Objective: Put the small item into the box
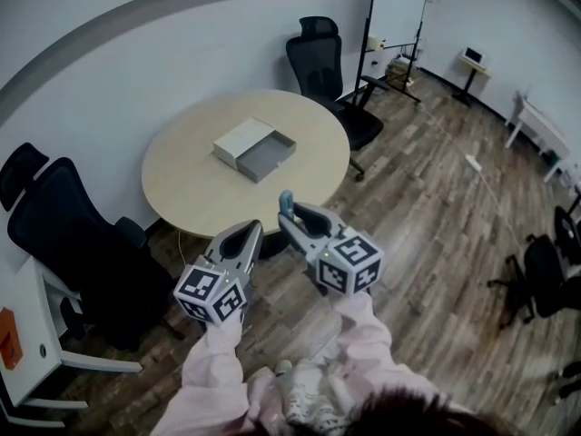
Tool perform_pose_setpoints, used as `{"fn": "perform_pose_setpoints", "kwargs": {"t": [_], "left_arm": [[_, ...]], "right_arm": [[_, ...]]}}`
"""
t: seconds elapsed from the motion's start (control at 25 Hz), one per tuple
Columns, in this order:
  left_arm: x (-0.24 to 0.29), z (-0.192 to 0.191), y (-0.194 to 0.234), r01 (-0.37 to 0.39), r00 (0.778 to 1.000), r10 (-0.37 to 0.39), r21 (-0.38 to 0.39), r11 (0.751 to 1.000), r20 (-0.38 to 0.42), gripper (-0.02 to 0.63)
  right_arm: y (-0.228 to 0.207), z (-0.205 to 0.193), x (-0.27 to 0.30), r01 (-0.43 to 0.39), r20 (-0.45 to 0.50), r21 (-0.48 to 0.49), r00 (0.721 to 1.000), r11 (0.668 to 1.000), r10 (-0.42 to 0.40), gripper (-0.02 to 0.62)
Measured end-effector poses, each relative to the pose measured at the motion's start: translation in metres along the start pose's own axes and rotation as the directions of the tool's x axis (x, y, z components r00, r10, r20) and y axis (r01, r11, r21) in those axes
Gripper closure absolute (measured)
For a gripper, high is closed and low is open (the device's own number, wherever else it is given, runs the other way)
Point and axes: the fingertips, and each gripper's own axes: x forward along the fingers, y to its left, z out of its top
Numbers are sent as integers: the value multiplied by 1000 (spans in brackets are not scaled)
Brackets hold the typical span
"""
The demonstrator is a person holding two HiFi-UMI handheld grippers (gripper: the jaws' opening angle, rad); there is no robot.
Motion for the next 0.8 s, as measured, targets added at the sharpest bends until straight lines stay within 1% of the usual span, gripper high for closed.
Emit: {"fn": "perform_pose_setpoints", "kwargs": {"t": [0.28, 0.6, 0.8], "left_arm": [[4, -3, -3, -6, 1000, 6, -4, 1000, -5, 595], [8, -11, -9, -29, 1000, 29, -19, 999, -11, 595], [11, -19, -11, -51, 999, 51, -35, 998, -11, 595]], "right_arm": [[-5, -3, -4, -6, -6, 2, 1000, 1000, 6, 466], [-18, -5, -14, 5, -6, 15, 1000, 1000, -5, 466], [-24, -11, -14, -4, -15, 22, 1000, 1000, 4, 466]]}}
